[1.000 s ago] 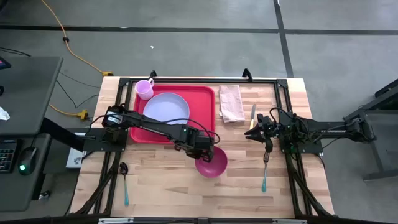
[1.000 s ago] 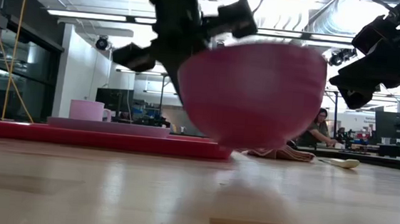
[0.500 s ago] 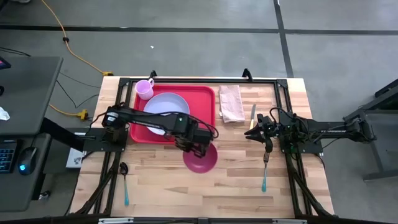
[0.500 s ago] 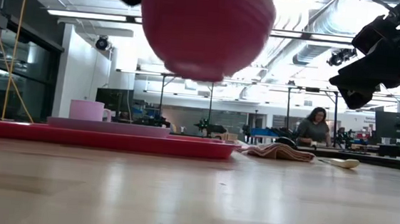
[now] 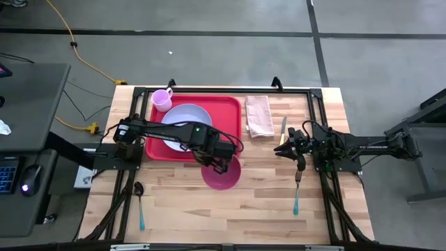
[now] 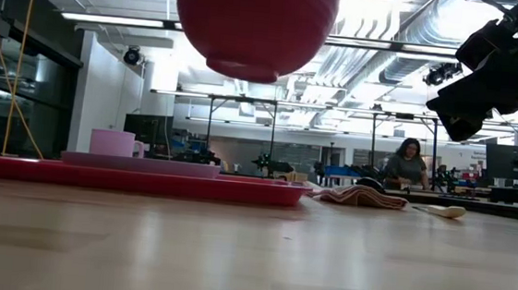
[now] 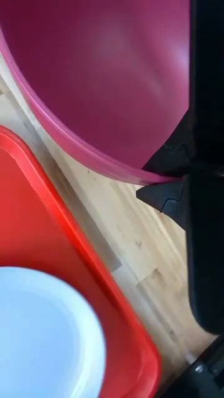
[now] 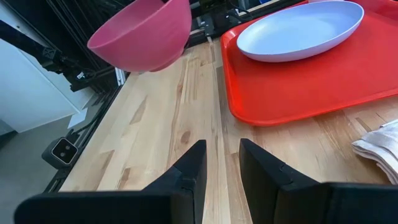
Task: Set up tray
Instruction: Put the red bowl on top of the purple plate on the red serving tray
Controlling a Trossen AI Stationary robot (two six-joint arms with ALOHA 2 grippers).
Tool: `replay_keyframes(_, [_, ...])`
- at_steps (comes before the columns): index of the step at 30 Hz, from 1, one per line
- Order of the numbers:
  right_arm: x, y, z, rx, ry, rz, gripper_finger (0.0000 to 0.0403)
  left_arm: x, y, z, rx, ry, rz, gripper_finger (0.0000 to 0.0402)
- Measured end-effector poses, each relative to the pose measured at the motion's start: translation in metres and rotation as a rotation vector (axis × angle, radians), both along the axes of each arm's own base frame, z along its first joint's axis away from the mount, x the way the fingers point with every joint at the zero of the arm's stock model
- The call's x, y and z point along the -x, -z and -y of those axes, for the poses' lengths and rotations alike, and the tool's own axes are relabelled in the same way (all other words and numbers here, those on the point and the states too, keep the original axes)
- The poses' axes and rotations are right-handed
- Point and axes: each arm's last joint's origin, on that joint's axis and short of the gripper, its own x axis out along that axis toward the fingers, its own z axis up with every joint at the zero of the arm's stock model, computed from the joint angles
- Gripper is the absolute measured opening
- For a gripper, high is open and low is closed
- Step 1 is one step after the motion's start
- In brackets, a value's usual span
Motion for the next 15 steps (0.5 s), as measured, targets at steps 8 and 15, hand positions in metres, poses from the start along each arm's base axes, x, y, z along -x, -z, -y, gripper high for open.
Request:
replay_keyframes(8, [0.000, 0.000, 0.000, 0.000, 0.000, 0.000, 0.0073, -0.003, 0.000, -0.025, -0.042, 0.055, -0.007, 0.0014])
replay_keyframes(15, [0.000, 0.000, 0.000, 0.000, 0.000, 0.000, 0.0073, -0.003, -0.002, -0.061, -0.078, 0.096, -0.015, 0.0014])
